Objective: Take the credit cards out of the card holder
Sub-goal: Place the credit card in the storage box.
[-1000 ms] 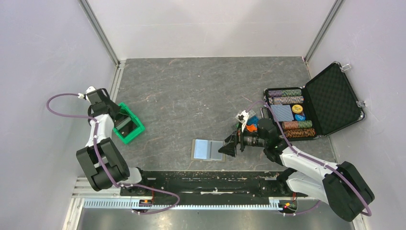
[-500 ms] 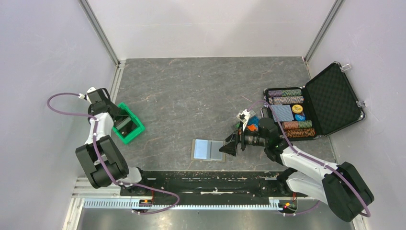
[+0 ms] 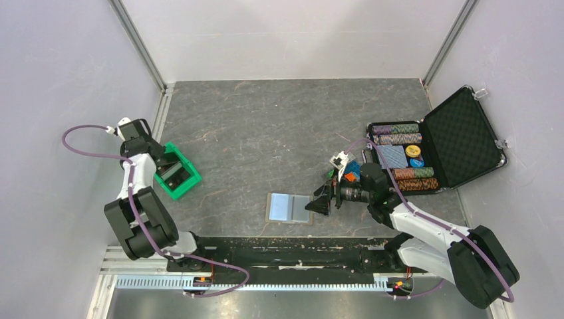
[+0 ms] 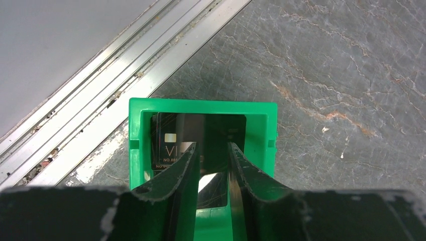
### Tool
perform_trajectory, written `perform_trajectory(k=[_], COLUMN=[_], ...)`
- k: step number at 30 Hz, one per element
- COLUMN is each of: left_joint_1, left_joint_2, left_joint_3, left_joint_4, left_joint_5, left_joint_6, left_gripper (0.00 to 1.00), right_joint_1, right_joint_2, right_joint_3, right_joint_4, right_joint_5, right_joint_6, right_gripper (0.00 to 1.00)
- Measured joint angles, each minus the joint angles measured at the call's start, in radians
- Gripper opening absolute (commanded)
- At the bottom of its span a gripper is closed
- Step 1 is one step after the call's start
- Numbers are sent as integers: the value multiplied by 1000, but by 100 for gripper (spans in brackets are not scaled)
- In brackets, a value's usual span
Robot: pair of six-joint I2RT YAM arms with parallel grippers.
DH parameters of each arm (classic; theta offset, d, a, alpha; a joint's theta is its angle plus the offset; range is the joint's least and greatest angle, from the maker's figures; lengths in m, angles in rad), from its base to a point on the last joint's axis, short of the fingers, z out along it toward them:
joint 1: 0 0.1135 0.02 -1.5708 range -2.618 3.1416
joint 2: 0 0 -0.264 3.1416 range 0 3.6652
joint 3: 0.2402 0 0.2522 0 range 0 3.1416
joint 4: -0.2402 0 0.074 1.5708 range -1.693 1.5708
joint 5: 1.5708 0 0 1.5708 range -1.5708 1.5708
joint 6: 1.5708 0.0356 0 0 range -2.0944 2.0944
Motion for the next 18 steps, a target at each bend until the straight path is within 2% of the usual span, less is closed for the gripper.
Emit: perform_trajectory(k=[13,18], left_joint_1=[0,0], left_joint_2=[11,9], left_joint_3=[61,96], left_joint_4=[-42,-83], left_joint_5=[13,66], left_joint_6=[0,-4], left_gripper=[41,42], right_joint_1=[-5,-5], right_joint_2=[0,-6], right_joint_3=[0,0], right_joint_4=[-35,-86], right_joint_5=[1,48], right_joint_6=[7,39], right_gripper=[98,98])
